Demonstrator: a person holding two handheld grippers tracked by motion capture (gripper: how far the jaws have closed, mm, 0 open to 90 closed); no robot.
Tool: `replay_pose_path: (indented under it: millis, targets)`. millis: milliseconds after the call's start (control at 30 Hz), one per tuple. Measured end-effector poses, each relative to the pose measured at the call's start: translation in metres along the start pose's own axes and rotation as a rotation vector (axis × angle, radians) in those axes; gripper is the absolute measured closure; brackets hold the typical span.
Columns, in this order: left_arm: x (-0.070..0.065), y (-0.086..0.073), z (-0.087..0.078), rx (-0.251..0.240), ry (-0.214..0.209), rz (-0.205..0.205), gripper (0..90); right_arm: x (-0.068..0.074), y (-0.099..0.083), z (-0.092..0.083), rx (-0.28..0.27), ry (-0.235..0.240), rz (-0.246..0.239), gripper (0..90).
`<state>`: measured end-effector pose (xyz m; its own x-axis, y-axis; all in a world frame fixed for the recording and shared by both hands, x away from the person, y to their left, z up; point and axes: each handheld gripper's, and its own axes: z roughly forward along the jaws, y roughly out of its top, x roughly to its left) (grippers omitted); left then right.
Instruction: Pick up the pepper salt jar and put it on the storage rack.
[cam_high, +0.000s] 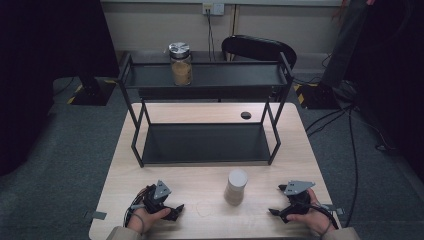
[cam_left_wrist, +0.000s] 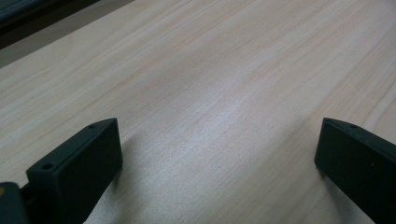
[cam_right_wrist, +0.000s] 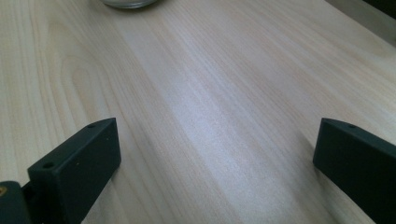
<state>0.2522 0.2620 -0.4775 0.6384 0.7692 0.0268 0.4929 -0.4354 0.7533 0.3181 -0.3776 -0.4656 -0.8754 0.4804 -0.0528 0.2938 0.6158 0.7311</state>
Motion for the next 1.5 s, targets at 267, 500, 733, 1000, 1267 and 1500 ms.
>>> replay_pose_path:
  millis: [267,500,733,1000,1267,1500]
  targets:
    - [0.0,0.0,0.0,0.0,0.0,0.0,0.0,-0.004,-0.002,-0.001,-0.012,0.021,0.026,0.0]
    - [0.0,0.0,0.0,0.0,0.0,0.0,0.0,0.0,0.006,-0.003,-0.034,0.036,0.007,0.8]
    - [0.0,0.0,0.0,0.0,0.0,0.0,0.0,0.003,0.019,0.0,-0.086,0.081,0.002,0.6]
    - [0.0,0.0,0.0,0.0,0.0,0.0,0.0,0.004,0.04,0.005,-0.117,0.13,-0.013,0.4]
    - [0.0,0.0,0.0,0.0,0.0,0.0,0.0,0.007,0.06,0.015,-0.149,0.168,-0.021,0.3]
    - [0.0,0.0,0.0,0.0,-0.001,0.0,0.0,0.01,0.073,0.026,-0.188,0.18,-0.014,0.2]
